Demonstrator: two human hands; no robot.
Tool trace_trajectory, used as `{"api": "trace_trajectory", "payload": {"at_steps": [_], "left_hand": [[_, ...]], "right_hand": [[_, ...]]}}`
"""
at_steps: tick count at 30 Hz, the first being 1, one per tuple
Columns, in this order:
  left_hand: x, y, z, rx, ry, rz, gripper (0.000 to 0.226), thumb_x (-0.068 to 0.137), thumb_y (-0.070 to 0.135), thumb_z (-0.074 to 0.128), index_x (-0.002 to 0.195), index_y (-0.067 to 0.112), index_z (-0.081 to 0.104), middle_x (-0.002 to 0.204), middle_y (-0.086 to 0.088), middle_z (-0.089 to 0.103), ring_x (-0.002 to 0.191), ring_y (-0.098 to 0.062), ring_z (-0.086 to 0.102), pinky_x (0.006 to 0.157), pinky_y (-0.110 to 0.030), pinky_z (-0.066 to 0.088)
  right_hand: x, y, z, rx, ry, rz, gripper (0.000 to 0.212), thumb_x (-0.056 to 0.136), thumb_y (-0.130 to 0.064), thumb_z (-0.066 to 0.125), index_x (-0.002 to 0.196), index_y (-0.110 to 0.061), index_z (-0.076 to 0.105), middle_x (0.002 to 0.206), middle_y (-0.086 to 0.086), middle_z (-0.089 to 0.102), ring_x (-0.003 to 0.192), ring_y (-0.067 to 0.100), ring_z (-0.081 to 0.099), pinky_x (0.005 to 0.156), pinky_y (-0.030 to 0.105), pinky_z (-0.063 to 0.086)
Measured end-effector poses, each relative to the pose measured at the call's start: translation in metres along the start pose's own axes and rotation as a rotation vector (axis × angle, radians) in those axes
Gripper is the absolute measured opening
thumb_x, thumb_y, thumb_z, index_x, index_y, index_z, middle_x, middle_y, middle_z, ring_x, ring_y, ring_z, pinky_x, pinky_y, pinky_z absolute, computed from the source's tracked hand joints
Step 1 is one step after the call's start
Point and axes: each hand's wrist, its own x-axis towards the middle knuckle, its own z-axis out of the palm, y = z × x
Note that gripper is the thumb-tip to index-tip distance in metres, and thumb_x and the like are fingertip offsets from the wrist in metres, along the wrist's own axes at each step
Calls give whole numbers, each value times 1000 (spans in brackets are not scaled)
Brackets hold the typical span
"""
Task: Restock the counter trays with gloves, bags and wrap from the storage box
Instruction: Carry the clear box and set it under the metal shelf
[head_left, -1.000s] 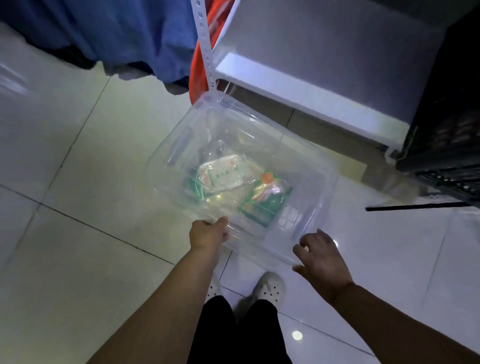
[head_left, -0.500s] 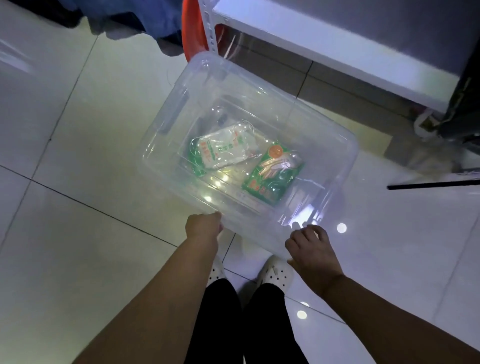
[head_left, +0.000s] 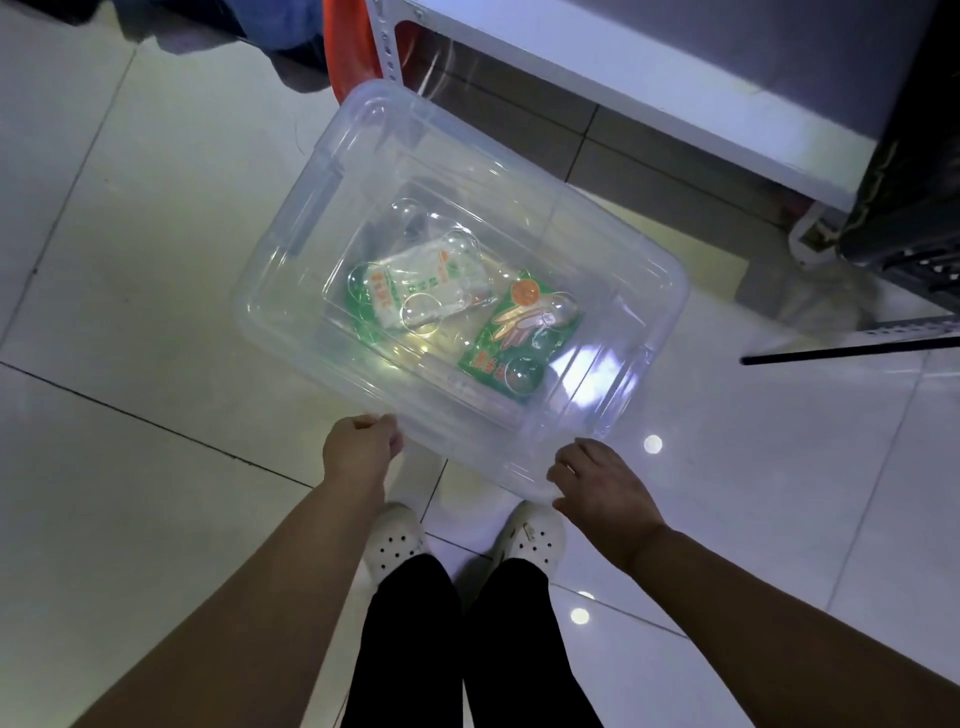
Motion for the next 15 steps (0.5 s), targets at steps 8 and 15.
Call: {"api": "trace_trajectory", "payload": {"at_steps": [8,15], "left_hand": [[18,86,-17,547,301,584,59,82,11,65,136,4,41,139,-22,38,128,-38,37,103,-46,36],[79,166,-8,962,200,850,61,91,16,52,143,0,25,153,-22,23,141,-35,21,114,-43,20]], "right_hand": [[18,29,-19,323,317,798,41,78,-8,72,115,3,56,113,25,58,104,42,53,90,47,44],[69,33,0,585,339,1179,45,94,-18,49,132,2,36,129,31,42,113,48,45,89,50,40]]}}
